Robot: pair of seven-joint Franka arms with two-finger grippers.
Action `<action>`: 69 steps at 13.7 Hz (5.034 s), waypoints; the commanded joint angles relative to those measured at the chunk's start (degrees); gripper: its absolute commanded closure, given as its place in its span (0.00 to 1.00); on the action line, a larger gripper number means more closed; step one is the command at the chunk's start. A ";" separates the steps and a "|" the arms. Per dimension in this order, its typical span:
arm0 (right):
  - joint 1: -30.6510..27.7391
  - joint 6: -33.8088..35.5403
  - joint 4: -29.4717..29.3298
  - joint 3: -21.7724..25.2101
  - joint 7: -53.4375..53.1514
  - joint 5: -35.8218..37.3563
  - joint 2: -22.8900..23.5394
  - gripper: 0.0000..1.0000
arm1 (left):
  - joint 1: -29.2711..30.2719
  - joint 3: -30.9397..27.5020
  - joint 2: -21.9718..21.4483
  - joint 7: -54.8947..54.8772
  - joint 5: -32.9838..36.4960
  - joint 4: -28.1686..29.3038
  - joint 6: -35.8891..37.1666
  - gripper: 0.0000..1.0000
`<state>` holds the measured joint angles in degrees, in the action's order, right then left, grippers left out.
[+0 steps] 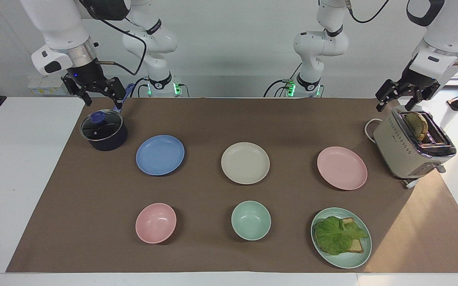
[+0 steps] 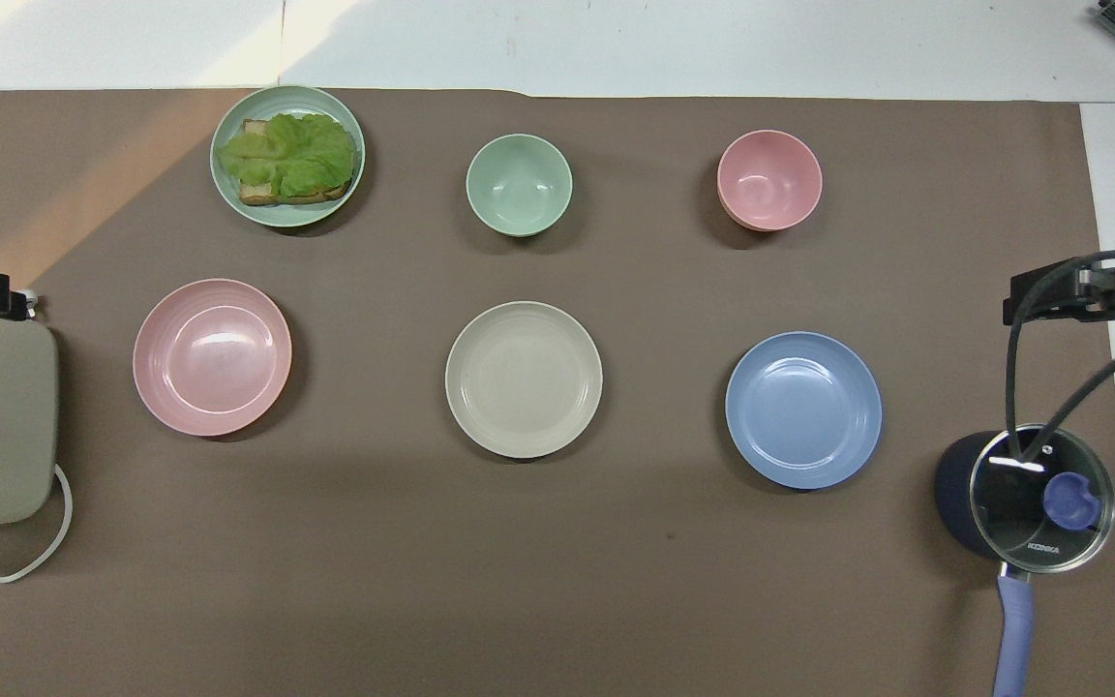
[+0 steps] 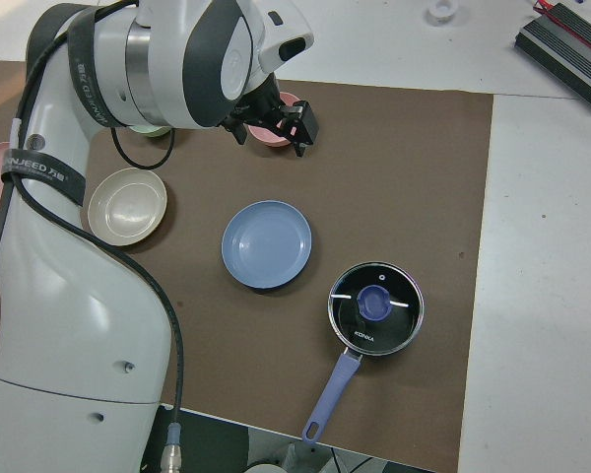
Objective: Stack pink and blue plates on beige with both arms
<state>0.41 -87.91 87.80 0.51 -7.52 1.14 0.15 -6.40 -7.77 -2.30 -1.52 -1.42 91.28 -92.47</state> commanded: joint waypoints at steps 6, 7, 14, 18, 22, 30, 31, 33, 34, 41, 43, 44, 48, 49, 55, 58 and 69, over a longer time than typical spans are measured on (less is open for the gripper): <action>-0.41 -1.03 1.23 0.02 -0.57 -1.23 -0.95 0.00 | -0.02 0.03 -0.51 0.73 0.89 0.04 0.62 0.00; -0.41 -1.03 1.23 0.02 -0.57 -1.23 -0.95 0.00 | -0.02 0.03 -0.60 0.73 0.89 0.04 0.62 0.00; -0.49 -1.03 1.23 0.02 -0.31 -1.23 -0.95 0.00 | -0.02 0.03 -0.52 0.73 0.89 0.04 0.62 0.00; -0.49 -0.68 1.32 0.11 -0.83 -1.23 -1.03 0.00 | -0.02 0.03 -0.60 0.73 0.89 0.04 0.62 0.00; -0.49 -0.86 1.32 0.11 -0.75 -1.14 -1.03 0.00 | -0.02 0.03 -0.51 0.73 0.89 0.04 0.62 0.00; -0.49 -0.95 1.32 0.20 -0.83 -1.14 -1.03 0.00 | -0.02 0.03 -0.51 0.73 0.89 0.04 0.62 0.00; -0.49 -0.95 1.32 0.20 -0.75 -1.14 -1.03 0.00 | -0.02 0.03 -0.51 0.73 0.89 0.04 0.62 0.00; -0.49 -0.95 1.32 0.20 -0.31 -1.14 -1.03 0.00 | -0.02 0.03 -0.51 0.64 0.89 0.04 0.62 0.00; -0.49 -0.95 1.32 0.20 -0.31 -1.14 -1.03 0.00 | -0.19 0.12 -0.51 0.64 0.71 0.04 0.36 0.00; -0.49 -1.03 1.32 0.28 -0.31 -1.14 -1.03 0.00 | 0.16 0.03 -0.34 0.46 0.54 3.19 -0.69 0.00; -0.41 -1.12 1.32 0.28 -0.39 -1.14 -1.03 0.00 | 0.51 -0.05 -0.34 0.37 0.54 9.06 -6.02 0.00; -0.41 -1.12 1.41 0.28 -0.39 -1.14 -1.03 0.00 | 0.86 -0.05 -0.51 0.29 0.54 11.62 -8.67 0.00; -0.49 -1.12 1.49 0.28 -0.22 -1.14 -1.03 0.00 | 2.79 -0.05 2.11 0.11 0.54 15.94 -13.60 0.00; -0.49 -1.21 1.67 0.28 -0.13 -1.14 -1.12 0.00 | 2.88 -0.05 2.90 0.11 0.54 17.78 -15.96 0.00; -0.41 -2.70 2.46 0.28 -0.13 -1.14 -1.39 0.00 | 3.58 -0.05 10.64 0.29 0.54 23.41 -25.99 0.00; -0.41 -2.53 2.46 0.28 0.04 -1.14 -1.39 0.00 | 4.55 -0.05 12.76 1.08 0.54 25.96 -31.01 0.00; -0.32 -2.00 2.37 0.20 -0.39 -1.14 -1.39 0.00 | 6.84 0.21 13.20 4.30 -6.14 29.75 -31.28 0.00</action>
<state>0.35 -89.10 88.49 0.65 -7.52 1.14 0.15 0.76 -7.36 11.51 -0.10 -6.19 119.74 -122.73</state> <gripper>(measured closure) 0.000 0.000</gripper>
